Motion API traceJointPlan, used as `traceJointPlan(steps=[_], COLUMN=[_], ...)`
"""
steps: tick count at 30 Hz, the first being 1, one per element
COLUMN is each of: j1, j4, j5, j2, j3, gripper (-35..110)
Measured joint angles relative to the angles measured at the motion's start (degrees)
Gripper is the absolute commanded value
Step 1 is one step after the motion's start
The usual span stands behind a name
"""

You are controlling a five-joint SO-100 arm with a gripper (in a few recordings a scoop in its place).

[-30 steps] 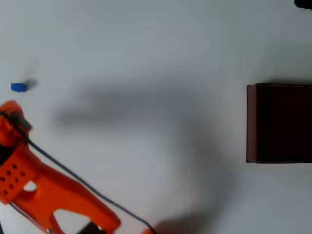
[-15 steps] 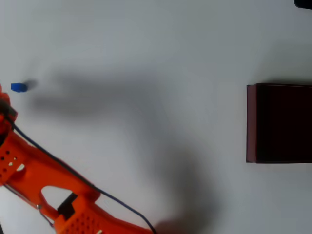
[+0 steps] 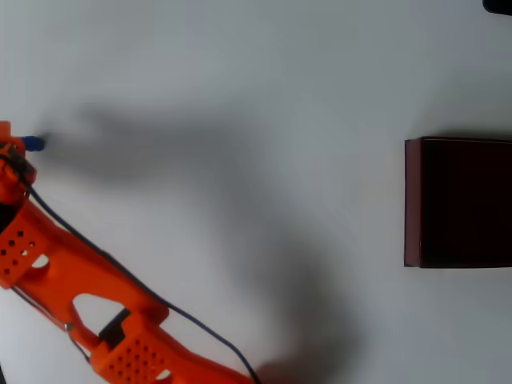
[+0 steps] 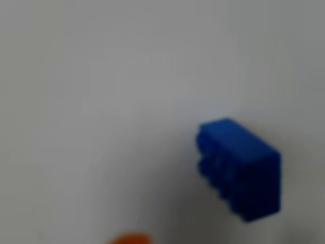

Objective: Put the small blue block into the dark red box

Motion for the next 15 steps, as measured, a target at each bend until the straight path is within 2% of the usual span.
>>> traceJointPlan(steps=[15], j1=[1.8], j4=[-5.9], j5=[0.0], j2=[-0.8], j3=[3.1], gripper=[29])
